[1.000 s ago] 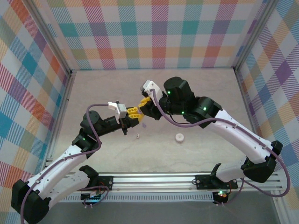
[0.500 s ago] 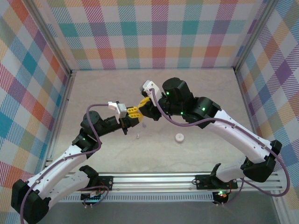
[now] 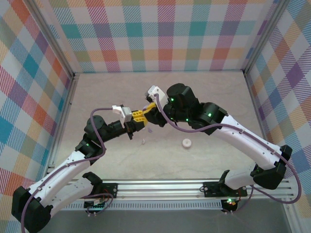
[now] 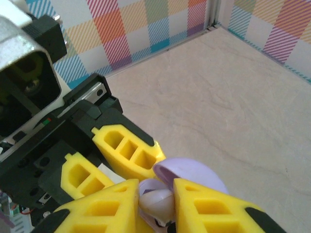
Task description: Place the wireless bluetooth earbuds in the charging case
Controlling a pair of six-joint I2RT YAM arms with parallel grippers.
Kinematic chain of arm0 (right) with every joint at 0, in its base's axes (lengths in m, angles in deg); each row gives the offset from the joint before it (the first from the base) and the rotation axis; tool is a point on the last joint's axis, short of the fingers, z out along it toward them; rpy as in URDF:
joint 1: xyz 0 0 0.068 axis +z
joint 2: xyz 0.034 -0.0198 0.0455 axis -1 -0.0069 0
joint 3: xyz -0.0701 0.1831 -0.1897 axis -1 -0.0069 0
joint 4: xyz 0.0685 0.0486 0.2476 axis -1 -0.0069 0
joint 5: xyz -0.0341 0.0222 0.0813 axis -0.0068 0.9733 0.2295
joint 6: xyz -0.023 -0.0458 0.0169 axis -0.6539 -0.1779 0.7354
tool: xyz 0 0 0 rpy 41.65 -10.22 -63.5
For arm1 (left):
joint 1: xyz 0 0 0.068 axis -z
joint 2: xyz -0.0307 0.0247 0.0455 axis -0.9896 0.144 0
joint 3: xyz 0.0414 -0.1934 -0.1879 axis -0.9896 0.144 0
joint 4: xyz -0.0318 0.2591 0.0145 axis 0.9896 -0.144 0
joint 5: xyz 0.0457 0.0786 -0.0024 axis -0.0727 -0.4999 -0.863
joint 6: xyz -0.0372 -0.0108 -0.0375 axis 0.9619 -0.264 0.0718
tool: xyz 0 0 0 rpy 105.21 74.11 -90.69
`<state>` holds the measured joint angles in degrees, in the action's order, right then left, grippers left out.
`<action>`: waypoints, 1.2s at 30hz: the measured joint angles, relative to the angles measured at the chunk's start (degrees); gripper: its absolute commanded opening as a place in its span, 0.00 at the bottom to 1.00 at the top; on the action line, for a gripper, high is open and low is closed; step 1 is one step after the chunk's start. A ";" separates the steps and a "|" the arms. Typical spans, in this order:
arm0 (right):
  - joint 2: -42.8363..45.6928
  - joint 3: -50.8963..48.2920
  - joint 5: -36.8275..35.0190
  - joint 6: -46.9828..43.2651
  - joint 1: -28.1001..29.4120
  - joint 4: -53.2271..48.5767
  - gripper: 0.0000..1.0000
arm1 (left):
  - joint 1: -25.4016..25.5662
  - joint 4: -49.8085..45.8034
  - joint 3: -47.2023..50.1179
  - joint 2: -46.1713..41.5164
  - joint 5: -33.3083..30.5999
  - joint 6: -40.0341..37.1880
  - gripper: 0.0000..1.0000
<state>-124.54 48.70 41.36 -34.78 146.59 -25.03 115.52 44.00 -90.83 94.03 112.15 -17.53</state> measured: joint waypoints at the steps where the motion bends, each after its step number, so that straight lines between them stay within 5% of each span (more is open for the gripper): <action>1: 0.00 -0.20 0.07 0.57 0.04 -0.20 0.33 | 0.00 0.20 0.00 -0.04 -0.04 0.00 0.00; 12: -0.11 -0.35 1.51 5.35 0.37 -0.07 0.57 | 0.20 1.97 1.03 0.00 -0.11 0.85 0.00; 23: -1.33 7.15 3.02 11.21 -0.98 -3.08 0.64 | 0.74 6.05 1.97 -0.07 0.13 1.70 0.00; 36: -0.74 5.49 11.37 12.50 -4.07 -6.14 0.30 | 0.74 6.23 3.41 -2.62 0.63 1.97 0.00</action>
<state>-125.29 54.18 52.72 -22.28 142.53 -31.17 116.27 50.23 -87.42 91.41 112.79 -15.56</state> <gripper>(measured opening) 0.319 0.157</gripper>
